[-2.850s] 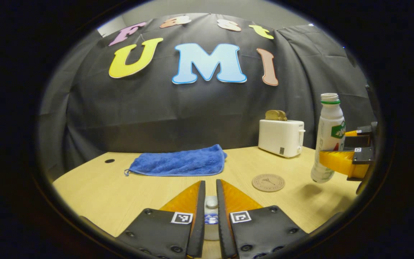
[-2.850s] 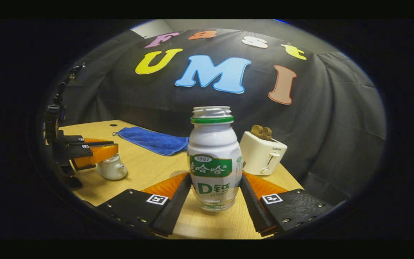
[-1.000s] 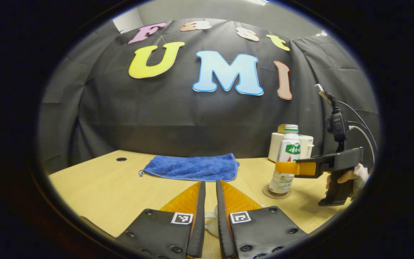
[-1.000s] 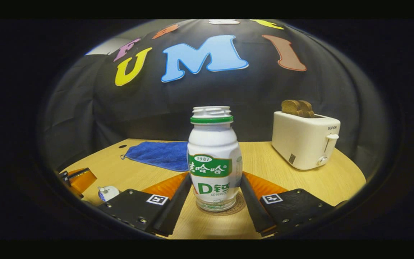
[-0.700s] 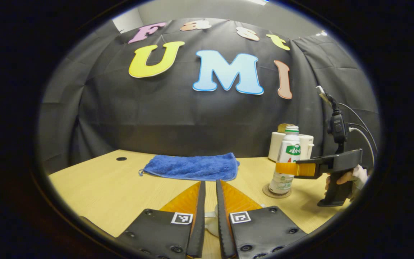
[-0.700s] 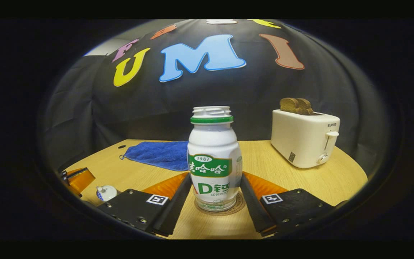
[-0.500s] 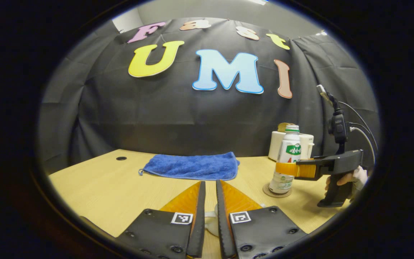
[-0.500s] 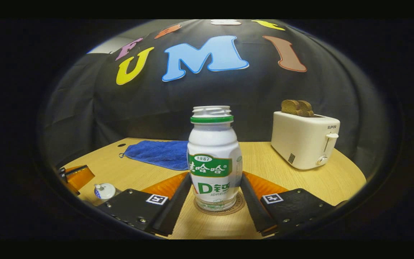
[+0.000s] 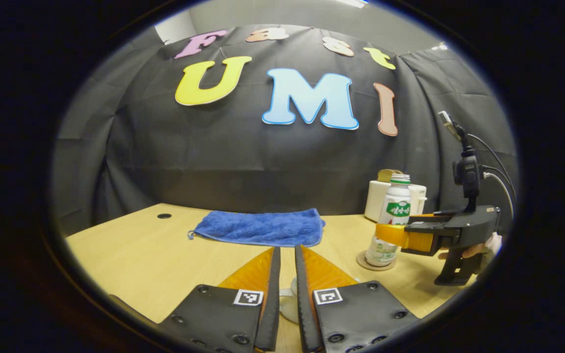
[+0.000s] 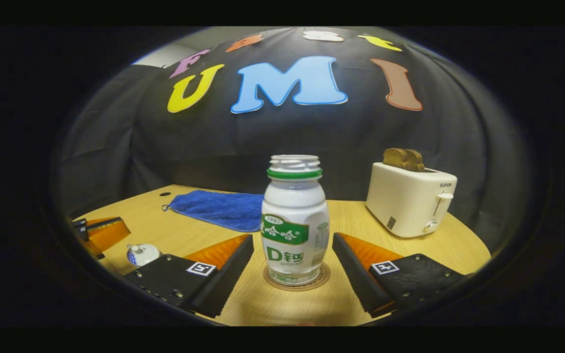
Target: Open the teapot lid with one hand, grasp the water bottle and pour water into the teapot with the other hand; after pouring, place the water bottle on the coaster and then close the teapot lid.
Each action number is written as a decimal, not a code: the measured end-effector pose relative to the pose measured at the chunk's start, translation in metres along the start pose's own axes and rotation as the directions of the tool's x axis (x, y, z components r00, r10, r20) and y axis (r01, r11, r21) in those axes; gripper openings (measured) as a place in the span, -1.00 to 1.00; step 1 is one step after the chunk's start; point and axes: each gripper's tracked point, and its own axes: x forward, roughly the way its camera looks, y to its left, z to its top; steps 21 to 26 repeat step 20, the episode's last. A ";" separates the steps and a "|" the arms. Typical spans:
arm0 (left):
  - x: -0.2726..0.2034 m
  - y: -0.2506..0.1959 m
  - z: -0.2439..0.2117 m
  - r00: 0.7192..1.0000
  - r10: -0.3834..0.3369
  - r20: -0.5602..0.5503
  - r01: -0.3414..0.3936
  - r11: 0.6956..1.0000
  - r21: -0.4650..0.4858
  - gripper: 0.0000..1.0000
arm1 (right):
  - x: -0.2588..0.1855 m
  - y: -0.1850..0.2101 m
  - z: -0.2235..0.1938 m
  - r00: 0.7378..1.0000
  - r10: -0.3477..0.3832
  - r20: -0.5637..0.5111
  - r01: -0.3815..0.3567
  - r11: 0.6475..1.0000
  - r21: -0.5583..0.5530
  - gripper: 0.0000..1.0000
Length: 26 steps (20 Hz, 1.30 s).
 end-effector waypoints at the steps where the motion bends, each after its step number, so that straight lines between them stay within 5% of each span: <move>1: 0.000 -0.001 0.001 1.000 -0.002 0.002 0.002 1.000 -0.002 -0.53 | -0.003 0.000 0.001 1.000 -0.002 0.007 0.002 1.000 0.001 0.99; 2: 0.000 -0.002 0.002 1.000 -0.004 0.004 0.004 1.000 -0.003 -0.36 | -0.008 -0.002 0.002 1.000 -0.008 0.014 0.007 1.000 0.003 0.99; 4: -0.001 -0.003 0.003 1.000 -0.008 0.008 0.008 1.000 -0.004 -0.36 | -0.016 -0.003 0.004 0.999 -0.016 0.032 0.015 1.000 0.016 0.99; 20: -0.060 -0.049 0.017 0.997 -0.056 0.055 0.054 0.998 0.030 -0.58 | -0.125 -0.006 0.011 0.977 -0.114 0.178 0.097 0.991 0.097 0.98; 26: -0.060 -0.049 0.017 0.997 -0.056 0.055 0.054 0.998 0.030 -0.58 | -0.125 -0.006 0.011 0.977 -0.114 0.178 0.097 0.991 0.097 0.98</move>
